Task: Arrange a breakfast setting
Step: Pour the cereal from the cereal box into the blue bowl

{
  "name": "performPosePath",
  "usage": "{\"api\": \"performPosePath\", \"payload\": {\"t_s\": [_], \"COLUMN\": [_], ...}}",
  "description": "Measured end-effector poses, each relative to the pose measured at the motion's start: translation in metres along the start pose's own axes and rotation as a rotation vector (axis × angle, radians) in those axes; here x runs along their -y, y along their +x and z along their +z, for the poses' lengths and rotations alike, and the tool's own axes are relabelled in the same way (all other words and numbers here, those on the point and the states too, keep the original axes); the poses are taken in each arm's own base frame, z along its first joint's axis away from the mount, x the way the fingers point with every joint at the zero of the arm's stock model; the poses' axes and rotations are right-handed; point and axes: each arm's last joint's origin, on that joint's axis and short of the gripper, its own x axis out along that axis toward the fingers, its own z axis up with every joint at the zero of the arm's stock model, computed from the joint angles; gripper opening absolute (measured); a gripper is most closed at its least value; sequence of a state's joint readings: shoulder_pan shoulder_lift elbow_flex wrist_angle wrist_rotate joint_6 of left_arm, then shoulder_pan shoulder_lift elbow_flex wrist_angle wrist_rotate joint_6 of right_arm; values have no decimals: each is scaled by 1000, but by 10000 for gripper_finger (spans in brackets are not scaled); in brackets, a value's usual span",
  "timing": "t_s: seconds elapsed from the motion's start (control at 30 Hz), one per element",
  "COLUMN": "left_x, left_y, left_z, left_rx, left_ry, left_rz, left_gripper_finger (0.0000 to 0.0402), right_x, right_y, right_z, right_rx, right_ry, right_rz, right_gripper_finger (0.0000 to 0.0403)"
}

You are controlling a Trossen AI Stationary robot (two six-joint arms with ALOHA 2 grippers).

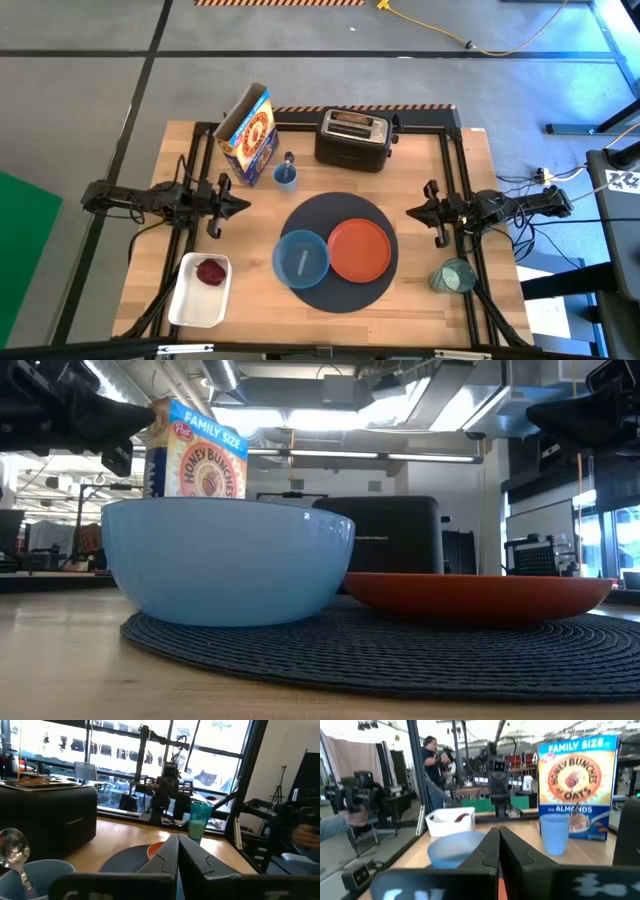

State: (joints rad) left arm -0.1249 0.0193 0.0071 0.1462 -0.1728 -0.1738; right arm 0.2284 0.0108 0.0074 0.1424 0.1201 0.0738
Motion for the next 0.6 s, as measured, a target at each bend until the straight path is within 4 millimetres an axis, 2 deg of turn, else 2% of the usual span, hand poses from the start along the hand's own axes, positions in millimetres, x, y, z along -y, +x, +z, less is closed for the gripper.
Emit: {"api": "performPosePath", "payload": {"t_s": [0.23, 0.4, 0.5, 0.6], "left_x": [-5, -10, -10, -6], "left_y": [0, -2, -2, -4], "left_z": [1, 1, 4, 19], "left_rx": [23, 41, 41, 49], "left_ry": [60, 98, 92, 20], "left_rz": [170, 344, 362, 344], "left_gripper_finger": [2, 9, 22, 32], "right_x": [1, 8, 11, 11], "right_y": [0, -2, -3, -4], "right_z": [0, 8, 12, 17], "right_rx": [-1, 89, 100, 117], "right_ry": [-8, -19, -49, -43], "right_rz": [-24, -305, -400, -413], "right_gripper_finger": [0, 3, 21, 62]}}
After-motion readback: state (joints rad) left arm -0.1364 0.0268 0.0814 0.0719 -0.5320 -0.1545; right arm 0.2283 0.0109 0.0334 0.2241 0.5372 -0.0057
